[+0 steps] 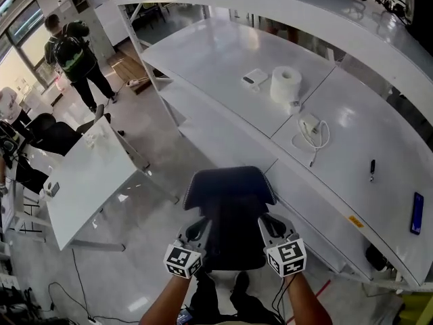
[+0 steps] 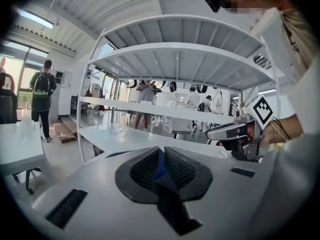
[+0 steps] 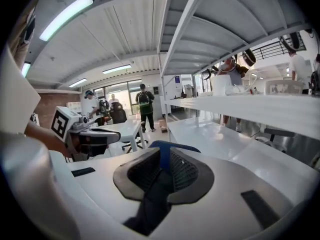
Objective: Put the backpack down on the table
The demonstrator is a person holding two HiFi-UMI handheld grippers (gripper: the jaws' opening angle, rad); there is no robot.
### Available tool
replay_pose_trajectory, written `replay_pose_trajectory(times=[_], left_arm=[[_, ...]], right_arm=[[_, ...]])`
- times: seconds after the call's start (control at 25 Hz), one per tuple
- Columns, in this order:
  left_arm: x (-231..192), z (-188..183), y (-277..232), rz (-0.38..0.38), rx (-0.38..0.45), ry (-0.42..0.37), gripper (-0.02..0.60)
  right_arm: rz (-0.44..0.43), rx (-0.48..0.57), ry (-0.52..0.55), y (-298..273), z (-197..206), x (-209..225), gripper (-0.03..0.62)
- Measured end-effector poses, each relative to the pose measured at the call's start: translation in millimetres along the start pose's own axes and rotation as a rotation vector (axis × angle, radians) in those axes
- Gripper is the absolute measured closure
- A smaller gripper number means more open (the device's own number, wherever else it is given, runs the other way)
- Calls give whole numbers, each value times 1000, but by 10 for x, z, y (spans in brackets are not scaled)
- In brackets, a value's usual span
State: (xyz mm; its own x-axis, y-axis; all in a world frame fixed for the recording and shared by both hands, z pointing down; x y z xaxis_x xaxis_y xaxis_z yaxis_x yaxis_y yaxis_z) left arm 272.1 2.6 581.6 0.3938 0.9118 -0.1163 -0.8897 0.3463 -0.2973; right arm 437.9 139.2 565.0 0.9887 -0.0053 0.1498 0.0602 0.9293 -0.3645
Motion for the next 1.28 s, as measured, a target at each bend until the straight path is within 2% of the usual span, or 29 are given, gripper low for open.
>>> replay_pose_trajectory(times=[0.08, 0.12, 0.16, 0.2, 0.56, 0.96, 1.12, 1.28], left_arm=[[-104, 236, -126, -13, -36, 21, 565], [-154, 359, -192, -18, -57, 36, 558], [-200, 483, -257, -22, -79, 53, 514], [-243, 608, -320, -27, -100, 69, 461], [-539, 1651, -768, -50, -235, 183, 296], [-637, 2327, -1060, -91, -300, 191, 228], [-599, 2514, -1146, -75, -330, 210, 221], [-649, 2567, -1198, -107, -359, 181, 226]], right_arm=[[-2, -26, -18, -157, 171, 91, 554], [-2, -42, -28, -234, 261, 136, 481], [-4, -60, -38, -307, 357, 178, 443], [-6, -78, -46, -376, 456, 217, 439], [-8, -179, -90, -931, 1362, 512, 354], [50, -267, -138, -1358, 2166, 837, 312], [70, -285, -96, -1474, 2321, 887, 312], [104, -284, -77, -1541, 2389, 886, 313]])
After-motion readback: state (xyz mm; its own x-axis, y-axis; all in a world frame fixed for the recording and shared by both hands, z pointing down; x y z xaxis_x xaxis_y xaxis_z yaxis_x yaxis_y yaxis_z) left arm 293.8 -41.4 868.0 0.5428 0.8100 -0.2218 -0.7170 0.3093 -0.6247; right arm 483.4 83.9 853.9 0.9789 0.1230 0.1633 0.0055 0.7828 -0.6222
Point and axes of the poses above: the fingertips, and each gripper's own axes: y backward along the fingers, x to its right, z out of its underside, the point moved 5 cm from there along y, backward along the fingers, and after that the axes turned 9 degrees about -z, right-handed, at the moved point
